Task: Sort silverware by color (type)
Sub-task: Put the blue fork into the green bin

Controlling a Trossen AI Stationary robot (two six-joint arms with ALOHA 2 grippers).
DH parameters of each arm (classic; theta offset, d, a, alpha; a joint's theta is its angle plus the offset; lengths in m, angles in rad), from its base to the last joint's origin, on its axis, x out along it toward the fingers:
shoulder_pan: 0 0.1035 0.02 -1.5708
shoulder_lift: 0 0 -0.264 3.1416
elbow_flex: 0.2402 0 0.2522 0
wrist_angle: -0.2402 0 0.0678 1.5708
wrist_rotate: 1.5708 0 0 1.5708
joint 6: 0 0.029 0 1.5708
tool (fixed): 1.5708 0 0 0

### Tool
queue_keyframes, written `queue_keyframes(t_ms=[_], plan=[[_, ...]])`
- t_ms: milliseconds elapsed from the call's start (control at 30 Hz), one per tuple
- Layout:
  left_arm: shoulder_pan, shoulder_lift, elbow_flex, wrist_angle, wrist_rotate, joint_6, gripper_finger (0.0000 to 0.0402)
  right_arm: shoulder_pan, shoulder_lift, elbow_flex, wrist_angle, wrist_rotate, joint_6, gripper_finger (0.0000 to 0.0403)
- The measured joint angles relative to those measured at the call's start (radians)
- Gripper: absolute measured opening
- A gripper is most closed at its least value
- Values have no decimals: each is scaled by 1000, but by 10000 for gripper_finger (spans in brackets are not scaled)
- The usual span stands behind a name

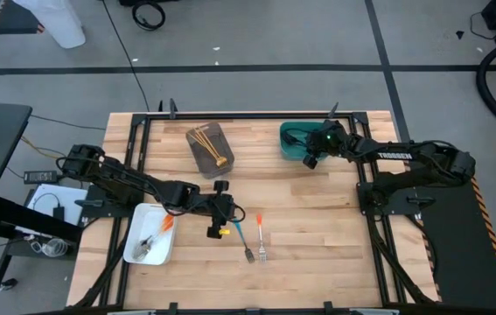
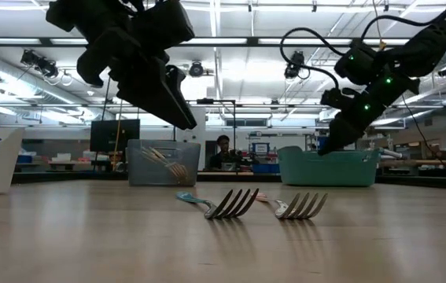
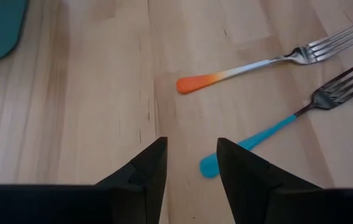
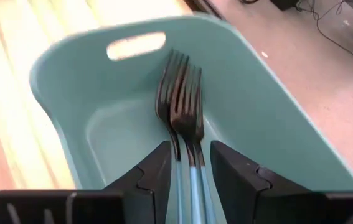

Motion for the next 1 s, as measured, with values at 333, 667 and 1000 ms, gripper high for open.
queue_keyframes(t_ms=[333, 667, 1000], plan=[[0, 0, 0, 18, 71, 29, 148, 123, 0, 24, -1, 1, 76, 122], [-40, 0, 0, 43, 156, 158, 148, 311, 0, 24, 1, 241, 134, 122], [-85, 0, 0, 96, 155, 235, 148, 497, 0, 24, 93, 296, 146, 122]])
